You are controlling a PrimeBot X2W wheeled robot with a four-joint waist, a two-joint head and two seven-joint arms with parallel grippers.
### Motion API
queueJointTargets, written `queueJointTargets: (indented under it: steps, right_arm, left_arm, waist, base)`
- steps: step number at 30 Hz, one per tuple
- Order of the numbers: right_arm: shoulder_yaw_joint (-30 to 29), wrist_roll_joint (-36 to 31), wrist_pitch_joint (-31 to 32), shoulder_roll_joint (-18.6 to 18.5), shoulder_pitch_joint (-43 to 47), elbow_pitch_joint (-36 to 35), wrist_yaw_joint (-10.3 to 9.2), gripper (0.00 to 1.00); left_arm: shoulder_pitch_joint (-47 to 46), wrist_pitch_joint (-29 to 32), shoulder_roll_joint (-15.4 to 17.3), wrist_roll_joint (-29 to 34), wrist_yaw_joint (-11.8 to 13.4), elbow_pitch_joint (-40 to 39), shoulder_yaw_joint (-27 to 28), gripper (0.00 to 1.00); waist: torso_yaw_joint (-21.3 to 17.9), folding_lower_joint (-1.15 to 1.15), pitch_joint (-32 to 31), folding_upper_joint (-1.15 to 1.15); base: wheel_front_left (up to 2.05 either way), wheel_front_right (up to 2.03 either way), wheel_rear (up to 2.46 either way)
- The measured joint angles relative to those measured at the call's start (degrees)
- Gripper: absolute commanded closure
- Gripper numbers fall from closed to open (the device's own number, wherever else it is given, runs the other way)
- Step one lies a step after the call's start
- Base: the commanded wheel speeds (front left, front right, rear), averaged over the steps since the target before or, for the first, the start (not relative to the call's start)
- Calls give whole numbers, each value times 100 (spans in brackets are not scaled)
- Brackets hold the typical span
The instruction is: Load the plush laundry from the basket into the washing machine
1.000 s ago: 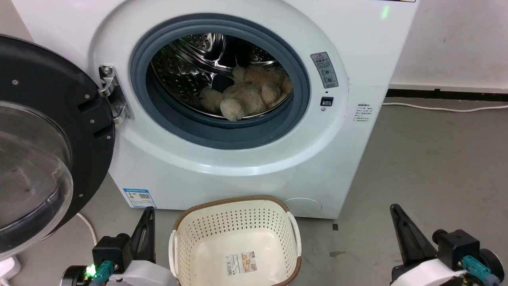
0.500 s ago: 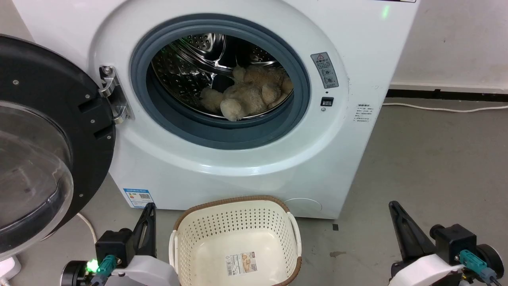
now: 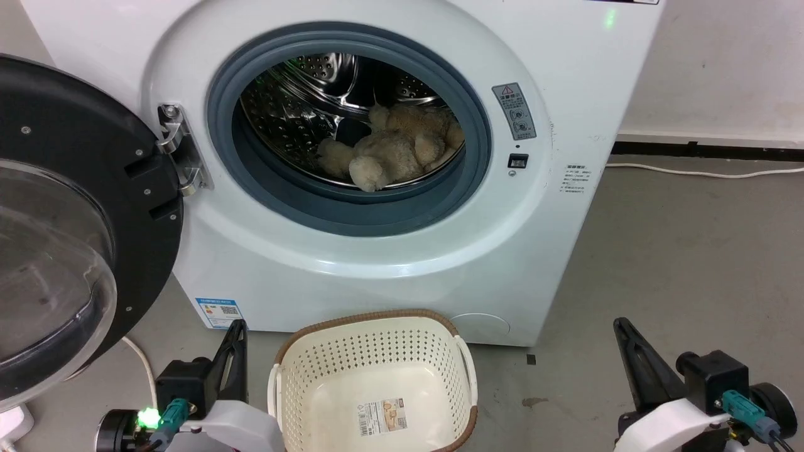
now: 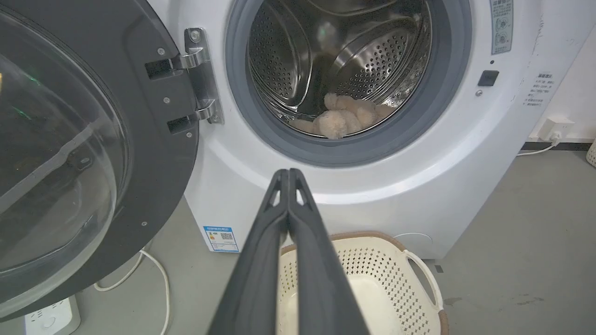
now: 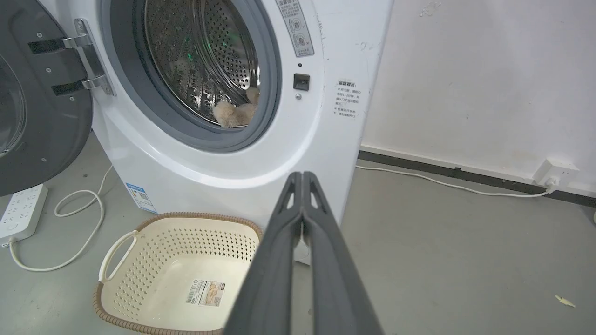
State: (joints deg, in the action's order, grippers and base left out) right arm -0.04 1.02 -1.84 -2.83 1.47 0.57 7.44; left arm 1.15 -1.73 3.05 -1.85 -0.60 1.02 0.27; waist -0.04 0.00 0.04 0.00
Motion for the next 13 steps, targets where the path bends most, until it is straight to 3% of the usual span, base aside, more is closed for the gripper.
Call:
queueJointTargets:
  steps: [13]
  right_arm:
    - [4,-57,176,0,-80,-29,1,100]
  left_arm:
    - [-28,171,-8,137,44,-68,-16,100]
  waist:
    - [4,0,-4,0]
  base:
    - [0,0,0]
